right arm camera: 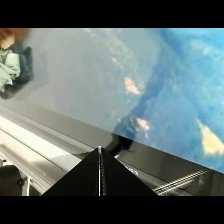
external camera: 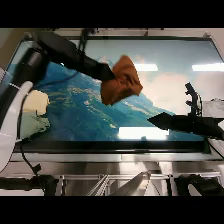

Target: Fold the shirts.

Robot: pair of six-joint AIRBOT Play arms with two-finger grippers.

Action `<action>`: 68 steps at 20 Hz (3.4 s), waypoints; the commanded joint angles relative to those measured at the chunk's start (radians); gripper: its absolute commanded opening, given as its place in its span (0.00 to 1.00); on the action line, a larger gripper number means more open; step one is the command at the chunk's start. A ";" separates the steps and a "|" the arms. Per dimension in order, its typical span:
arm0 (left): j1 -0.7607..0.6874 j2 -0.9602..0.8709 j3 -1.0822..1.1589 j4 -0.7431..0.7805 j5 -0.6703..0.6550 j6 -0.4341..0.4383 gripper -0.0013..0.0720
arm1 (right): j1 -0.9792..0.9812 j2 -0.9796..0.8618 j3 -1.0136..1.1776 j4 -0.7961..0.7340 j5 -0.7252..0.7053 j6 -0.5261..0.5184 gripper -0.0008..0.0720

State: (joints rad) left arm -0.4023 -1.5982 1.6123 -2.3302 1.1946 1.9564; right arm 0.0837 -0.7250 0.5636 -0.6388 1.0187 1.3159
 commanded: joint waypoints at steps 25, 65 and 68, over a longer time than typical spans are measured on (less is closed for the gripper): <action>0.073 -0.186 -0.447 -0.266 0.055 0.123 0.96 | -0.106 -0.721 0.047 0.207 0.019 -0.583 0.66; 0.395 -0.039 -0.080 -0.150 0.465 -0.080 0.98 | -0.374 -0.570 0.418 -0.379 0.055 -0.245 0.79; 0.478 0.103 -0.288 -0.078 0.440 -0.074 0.98 | -0.417 -0.594 0.421 -0.378 0.032 -0.246 0.79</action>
State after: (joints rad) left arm 0.0002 -1.5822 1.4570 -2.4649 1.5913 1.8912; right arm -0.2878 -1.2972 0.9852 -0.9863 1.0729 1.0634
